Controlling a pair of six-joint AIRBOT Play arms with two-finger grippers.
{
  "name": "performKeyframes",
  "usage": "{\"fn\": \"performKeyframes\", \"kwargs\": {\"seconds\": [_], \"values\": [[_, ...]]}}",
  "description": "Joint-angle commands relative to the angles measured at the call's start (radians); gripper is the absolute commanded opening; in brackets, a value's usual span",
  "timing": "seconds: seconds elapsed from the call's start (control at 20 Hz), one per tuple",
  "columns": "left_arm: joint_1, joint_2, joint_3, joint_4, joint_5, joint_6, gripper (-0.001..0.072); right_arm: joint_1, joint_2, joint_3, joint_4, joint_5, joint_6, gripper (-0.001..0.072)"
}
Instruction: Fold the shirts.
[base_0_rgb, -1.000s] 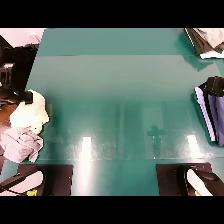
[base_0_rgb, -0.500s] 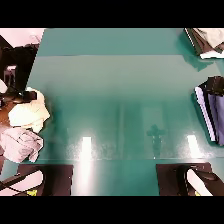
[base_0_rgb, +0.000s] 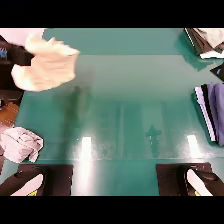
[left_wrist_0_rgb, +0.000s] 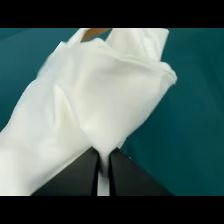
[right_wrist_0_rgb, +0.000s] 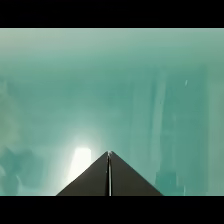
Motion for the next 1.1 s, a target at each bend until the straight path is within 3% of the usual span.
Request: {"fn": "performKeyframes", "kwargs": {"seconds": [0.0, 0.2, 0.4, 0.45, 0.5, 0.55, 0.85, 1.05], "values": [[-0.192, 0.01, 0.145, -0.119, -0.064, 0.05, 0.0026, 0.0, 0.0, 0.066, 0.0, -0.002, 0.001, 0.0014], [-0.336, -0.092, 0.143, -0.119, -0.058, 0.072, 0.0026, 0.0, 0.0, 0.079, 0.0, 0.002, 0.001, 0.0014], [-0.359, -0.318, 0.143, -0.119, -0.036, 0.057, 0.0028, 0.0, 0.0, 0.079, 0.0, 0.019, 0.001, 0.0014], [-0.356, -0.378, 0.143, -0.115, -0.031, 0.035, 0.0106, 0.0, 0.0, 0.079, -0.001, 0.029, 0.0, 0.0014], [-0.351, -0.424, 0.144, -0.108, -0.033, 0.013, 0.0407, 0.0, 0.0, 0.078, -0.001, 0.034, 0.0, 0.0015], [-0.346, -0.458, 0.144, -0.106, -0.041, -0.029, 0.0629, 0.0, 0.001, 0.074, -0.001, 0.035, 0.0, 0.0014], [-0.209, -0.468, 0.086, -0.117, -0.311, -0.095, 0.0614, 0.0, 0.0, 0.074, -0.002, 0.035, 0.0, 0.0014], [-0.196, -0.37, -0.216, -0.161, -0.153, -0.113, 0.0614, 0.0, 0.0, 0.074, -0.002, 0.035, 0.0, 0.0014]]}}
